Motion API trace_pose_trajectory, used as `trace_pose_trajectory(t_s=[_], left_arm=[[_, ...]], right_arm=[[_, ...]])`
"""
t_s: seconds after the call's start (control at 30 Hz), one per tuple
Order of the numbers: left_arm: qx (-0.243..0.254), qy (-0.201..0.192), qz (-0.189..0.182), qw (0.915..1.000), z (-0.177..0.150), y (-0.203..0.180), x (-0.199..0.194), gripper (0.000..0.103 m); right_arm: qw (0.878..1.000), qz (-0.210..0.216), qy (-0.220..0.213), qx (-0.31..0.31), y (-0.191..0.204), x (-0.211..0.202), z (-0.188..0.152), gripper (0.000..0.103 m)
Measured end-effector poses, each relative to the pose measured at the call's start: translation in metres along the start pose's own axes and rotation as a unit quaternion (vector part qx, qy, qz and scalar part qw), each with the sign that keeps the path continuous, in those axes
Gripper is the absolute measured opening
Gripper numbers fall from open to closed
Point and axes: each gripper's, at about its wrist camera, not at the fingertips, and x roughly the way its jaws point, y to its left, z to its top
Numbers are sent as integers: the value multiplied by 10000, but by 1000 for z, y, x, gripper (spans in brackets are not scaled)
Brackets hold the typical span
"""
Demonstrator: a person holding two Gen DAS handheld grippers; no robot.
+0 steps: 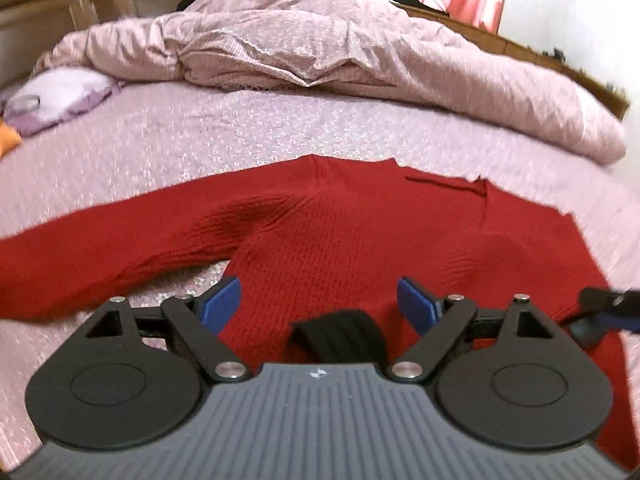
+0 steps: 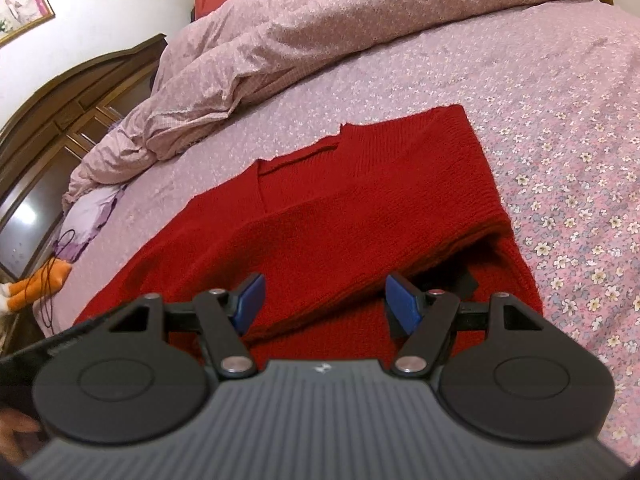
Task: Fold small clothes
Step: 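Grasp the black cuff of the other sleeve with the left gripper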
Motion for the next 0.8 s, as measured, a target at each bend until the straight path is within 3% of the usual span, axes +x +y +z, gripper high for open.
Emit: trace_pose_trajectory(t_s=[0.1, 0.3, 0.43, 0.53, 0.6, 0.7, 0.8], left_arm=[[-100, 96, -110, 9998, -5, 1, -1, 90], [-170, 394, 22, 9991, -20, -2, 14, 90], [-548, 311, -660, 9958, -16, 7, 9, 90], [-865, 208, -1285, 9877, -10, 12, 4, 89], [-933, 203, -1363, 9860, -8, 13, 6, 89], [-1019, 311, -1141, 9877, -8, 14, 15, 89], [-1191, 379, -1239, 9844, -8, 18, 24, 88]], right_arm=[[10000, -23, 40, 81, -1, 4, -2, 70], [9998, -21, 154, 103, 2, 10, -6, 70], [9999, -45, 115, 37, 3, 7, -5, 70], [9998, -102, 120, 104, 0, 9, -3, 70], [9997, -119, 147, 126, -1, 11, -3, 70], [9997, -122, 180, 62, 1, 13, -2, 70], [9997, -146, 164, -78, 3, 14, 4, 70]])
